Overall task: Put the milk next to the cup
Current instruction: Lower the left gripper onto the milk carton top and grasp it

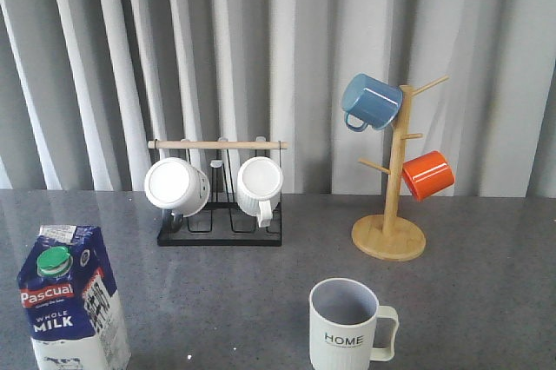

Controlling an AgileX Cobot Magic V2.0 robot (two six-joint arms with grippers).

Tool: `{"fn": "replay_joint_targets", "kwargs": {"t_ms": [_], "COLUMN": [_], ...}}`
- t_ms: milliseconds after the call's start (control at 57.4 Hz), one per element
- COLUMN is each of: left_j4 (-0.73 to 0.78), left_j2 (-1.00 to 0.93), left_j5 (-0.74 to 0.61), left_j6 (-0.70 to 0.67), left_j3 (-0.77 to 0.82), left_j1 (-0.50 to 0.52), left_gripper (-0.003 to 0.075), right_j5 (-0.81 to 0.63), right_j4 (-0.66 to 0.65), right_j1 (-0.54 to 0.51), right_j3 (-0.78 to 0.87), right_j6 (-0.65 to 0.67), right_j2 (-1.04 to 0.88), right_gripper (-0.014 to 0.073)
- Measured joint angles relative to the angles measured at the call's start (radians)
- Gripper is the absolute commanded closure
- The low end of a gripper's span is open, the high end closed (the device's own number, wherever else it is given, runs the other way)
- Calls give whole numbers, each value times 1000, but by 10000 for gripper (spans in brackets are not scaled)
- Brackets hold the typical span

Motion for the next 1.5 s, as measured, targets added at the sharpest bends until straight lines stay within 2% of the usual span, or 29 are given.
{"fn": "replay_joint_targets", "kwargs": {"t_ms": [383,801,1010,1498], "left_j4": [0,0,0,0], "left_j2": [213,382,422,487], "left_j5": [-16,-18,-37,8], "left_j6": [-23,-42,-99,-101], "left_j3": [-2,8,8,8], "left_j1": [-76,-77,-77,-77], "left_gripper": [4,39,40,43], "right_j5": [0,0,0,0], "right_j4": [0,0,0,0], "right_j1": [0,0,0,0], "right_j3": [0,0,0,0], "right_j6": [0,0,0,0], "right_j2": [0,0,0,0], "right_gripper": [602,602,602,601]}}
